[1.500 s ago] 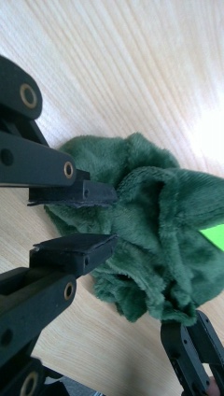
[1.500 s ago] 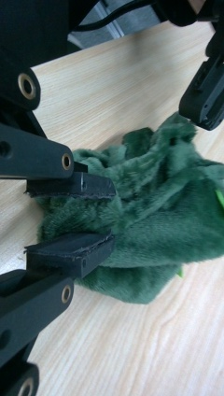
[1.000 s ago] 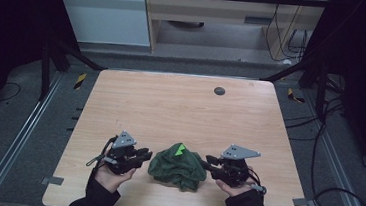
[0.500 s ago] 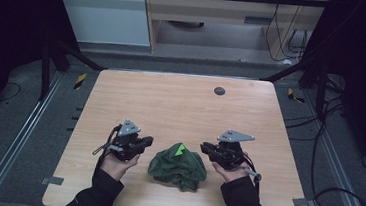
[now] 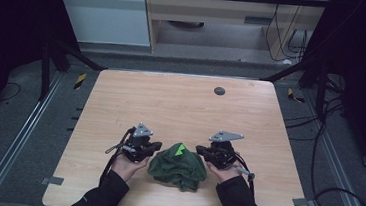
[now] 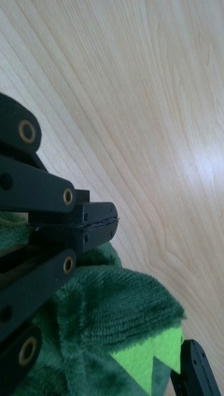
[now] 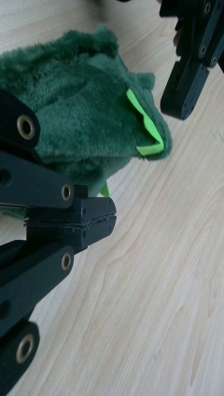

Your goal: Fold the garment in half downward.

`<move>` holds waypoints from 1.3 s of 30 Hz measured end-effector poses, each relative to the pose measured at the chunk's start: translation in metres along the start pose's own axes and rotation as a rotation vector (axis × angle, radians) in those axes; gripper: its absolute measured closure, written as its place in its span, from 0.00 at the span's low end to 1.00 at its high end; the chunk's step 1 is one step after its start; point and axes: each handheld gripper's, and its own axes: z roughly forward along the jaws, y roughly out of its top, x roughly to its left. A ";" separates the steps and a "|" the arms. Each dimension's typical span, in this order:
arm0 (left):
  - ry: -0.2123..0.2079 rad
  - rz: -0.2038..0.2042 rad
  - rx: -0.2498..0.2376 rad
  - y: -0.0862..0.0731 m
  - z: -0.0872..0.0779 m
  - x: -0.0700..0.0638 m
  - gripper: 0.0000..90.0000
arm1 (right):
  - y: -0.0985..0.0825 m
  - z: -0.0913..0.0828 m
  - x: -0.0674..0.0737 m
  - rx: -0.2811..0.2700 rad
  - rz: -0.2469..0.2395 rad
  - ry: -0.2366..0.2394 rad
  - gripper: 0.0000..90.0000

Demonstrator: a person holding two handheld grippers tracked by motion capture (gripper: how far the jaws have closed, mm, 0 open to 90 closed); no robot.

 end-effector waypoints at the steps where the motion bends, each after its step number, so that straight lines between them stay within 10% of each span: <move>1: -0.008 0.004 0.008 0.000 0.001 -0.001 1.00 | 0.000 0.000 0.001 0.003 -0.001 0.003 1.00; 39: -0.148 0.075 -0.001 -0.021 -0.040 -0.038 1.00 | -0.014 -0.021 0.040 -0.003 -0.082 0.120 0.99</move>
